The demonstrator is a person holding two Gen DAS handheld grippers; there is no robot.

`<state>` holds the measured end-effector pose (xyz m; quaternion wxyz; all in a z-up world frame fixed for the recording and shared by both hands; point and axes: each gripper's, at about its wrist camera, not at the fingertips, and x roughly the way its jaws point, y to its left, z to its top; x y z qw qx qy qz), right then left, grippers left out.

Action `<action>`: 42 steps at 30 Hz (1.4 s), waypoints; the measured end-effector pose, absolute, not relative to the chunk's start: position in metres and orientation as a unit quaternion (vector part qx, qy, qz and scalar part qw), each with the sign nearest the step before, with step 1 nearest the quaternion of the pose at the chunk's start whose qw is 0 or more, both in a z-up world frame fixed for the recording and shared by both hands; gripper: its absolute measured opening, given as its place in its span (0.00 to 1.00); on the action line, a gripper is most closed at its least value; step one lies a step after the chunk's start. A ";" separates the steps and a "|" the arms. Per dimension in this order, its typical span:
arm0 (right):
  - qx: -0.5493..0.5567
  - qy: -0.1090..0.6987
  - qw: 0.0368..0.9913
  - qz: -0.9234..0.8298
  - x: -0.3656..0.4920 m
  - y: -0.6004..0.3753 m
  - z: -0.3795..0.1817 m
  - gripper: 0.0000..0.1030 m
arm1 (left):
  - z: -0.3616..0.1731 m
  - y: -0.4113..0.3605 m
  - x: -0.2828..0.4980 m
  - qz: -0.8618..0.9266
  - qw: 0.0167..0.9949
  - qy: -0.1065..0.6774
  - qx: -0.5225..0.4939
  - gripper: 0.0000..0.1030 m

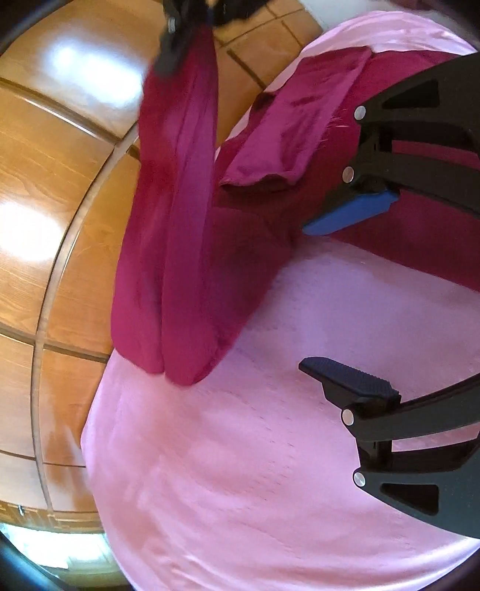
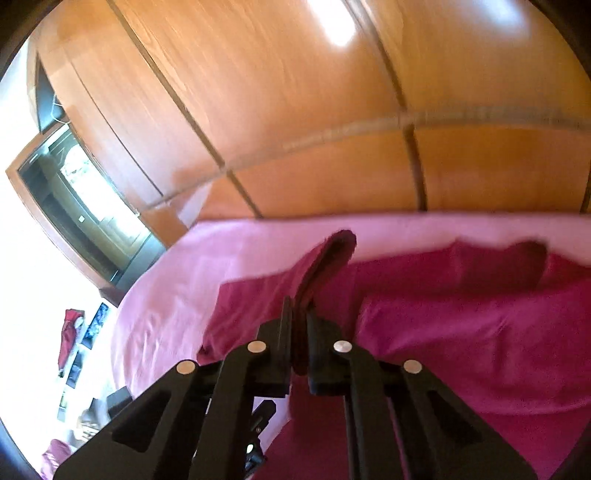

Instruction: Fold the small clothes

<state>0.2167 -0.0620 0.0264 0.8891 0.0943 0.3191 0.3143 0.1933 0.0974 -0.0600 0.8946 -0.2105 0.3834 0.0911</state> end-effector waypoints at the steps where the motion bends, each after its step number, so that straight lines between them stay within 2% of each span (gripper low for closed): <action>1: 0.091 0.310 0.894 0.311 0.216 -0.066 0.031 0.05 | -0.059 0.095 0.201 0.099 0.894 0.385 -0.208 0.66; 7: 0.075 0.260 0.930 0.248 0.211 -0.126 0.051 0.05 | -0.063 0.091 0.237 0.139 0.885 0.405 -0.184 0.66; 13: 0.081 0.268 0.948 0.150 0.214 -0.199 0.026 0.05 | -0.071 0.092 0.242 0.144 0.881 0.417 -0.170 0.65; 20: 0.115 0.360 0.925 0.049 0.229 -0.274 -0.066 0.05 | -0.071 0.077 0.241 0.123 0.887 0.422 -0.143 0.54; 24: 0.146 0.386 0.910 0.035 0.227 -0.292 -0.107 0.04 | -0.072 0.064 0.237 0.113 0.893 0.421 -0.113 0.47; 29: 0.166 0.379 0.909 0.042 0.225 -0.296 -0.104 0.05 | -0.063 0.062 0.226 0.087 0.897 0.419 -0.110 0.39; 34: 0.177 0.377 0.908 0.052 0.224 -0.303 -0.103 0.05 | -0.024 0.058 0.197 0.058 0.933 0.335 -0.117 0.41; 36: 0.179 0.374 0.908 0.053 0.221 -0.302 -0.097 0.05 | -0.010 0.050 0.200 0.041 0.943 0.313 -0.106 0.66; 41: 0.163 0.347 0.923 0.044 0.209 -0.304 -0.082 0.05 | -0.021 0.026 0.240 -0.005 0.930 0.359 -0.075 0.66; 42: 0.153 0.337 0.928 0.039 0.206 -0.302 -0.079 0.05 | -0.027 0.025 0.244 -0.010 0.925 0.373 -0.075 0.62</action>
